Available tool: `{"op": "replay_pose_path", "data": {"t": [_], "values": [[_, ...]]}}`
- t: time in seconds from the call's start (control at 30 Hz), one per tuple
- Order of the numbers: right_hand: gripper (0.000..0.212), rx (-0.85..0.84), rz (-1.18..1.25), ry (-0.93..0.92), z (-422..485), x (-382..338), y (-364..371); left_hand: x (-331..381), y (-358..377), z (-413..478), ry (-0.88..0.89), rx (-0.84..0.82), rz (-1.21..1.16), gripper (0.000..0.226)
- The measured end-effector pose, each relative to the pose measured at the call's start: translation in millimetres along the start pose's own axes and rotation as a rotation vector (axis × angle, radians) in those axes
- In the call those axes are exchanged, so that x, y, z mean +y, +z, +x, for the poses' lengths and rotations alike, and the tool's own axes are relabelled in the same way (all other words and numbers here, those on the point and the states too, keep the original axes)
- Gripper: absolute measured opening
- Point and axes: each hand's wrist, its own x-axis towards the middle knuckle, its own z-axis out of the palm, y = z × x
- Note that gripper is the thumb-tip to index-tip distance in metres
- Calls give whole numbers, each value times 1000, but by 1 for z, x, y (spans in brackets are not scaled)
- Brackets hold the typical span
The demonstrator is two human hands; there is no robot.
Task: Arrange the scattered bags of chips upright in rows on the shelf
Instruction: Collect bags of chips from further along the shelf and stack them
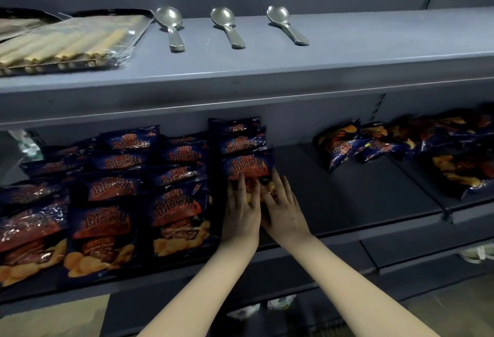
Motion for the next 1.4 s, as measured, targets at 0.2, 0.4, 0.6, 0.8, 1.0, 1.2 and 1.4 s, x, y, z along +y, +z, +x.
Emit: {"op": "replay_pose_path", "data": {"t": [0.2, 0.4, 0.6, 0.8, 1.0, 1.2, 1.4], "values": [[67, 78, 7, 132, -40, 22, -12, 26, -1, -11, 201, 21, -24, 87], [62, 77, -19, 194, -59, 77, -38, 87, 11, -5, 302, 67, -44, 81], [61, 125, -31, 218, -56, 152, -80, 153, 17, 21, 272, 54, -102, 78], [61, 112, -36, 202, -44, 214, -105, 209, 19, 49, 222, 92, -87, 75], [58, 133, -77, 204, -45, 260, -121, 261, 33, 66, 268, 73, -97, 71], [60, 259, -117, 362, -66, 317, -157, 324, 48, 81, 371, 27, -146, 68], [67, 314, -191, 479, -91, 366, -175, 387, 61, 86, 540, -67, -192, 72]]}}
